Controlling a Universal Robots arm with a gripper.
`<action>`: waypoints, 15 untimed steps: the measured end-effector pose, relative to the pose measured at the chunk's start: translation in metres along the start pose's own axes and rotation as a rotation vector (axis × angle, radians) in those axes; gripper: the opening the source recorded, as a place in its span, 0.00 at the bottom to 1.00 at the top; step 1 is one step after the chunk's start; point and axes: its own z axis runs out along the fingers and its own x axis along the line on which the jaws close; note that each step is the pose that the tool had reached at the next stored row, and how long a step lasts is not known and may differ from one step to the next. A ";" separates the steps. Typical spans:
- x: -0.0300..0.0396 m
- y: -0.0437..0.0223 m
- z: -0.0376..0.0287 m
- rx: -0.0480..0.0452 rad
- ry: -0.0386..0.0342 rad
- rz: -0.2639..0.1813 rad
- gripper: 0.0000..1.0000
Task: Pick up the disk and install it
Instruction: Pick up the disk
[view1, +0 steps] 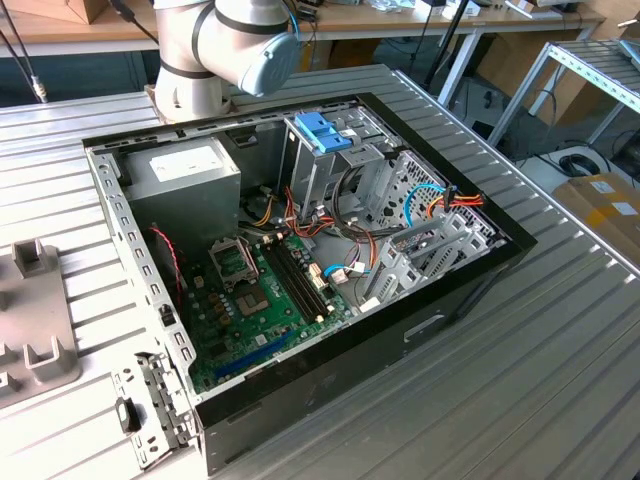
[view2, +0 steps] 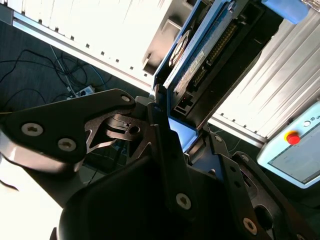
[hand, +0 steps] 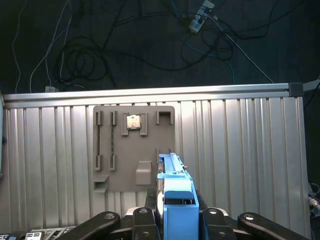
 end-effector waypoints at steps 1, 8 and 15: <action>0.0000 -0.0003 0.0000 0.0000 0.0000 0.000 0.37; -0.0002 -0.0030 -0.0002 -0.0001 0.0000 0.000 0.37; -0.0003 -0.0060 -0.0003 0.0000 0.0000 0.000 0.37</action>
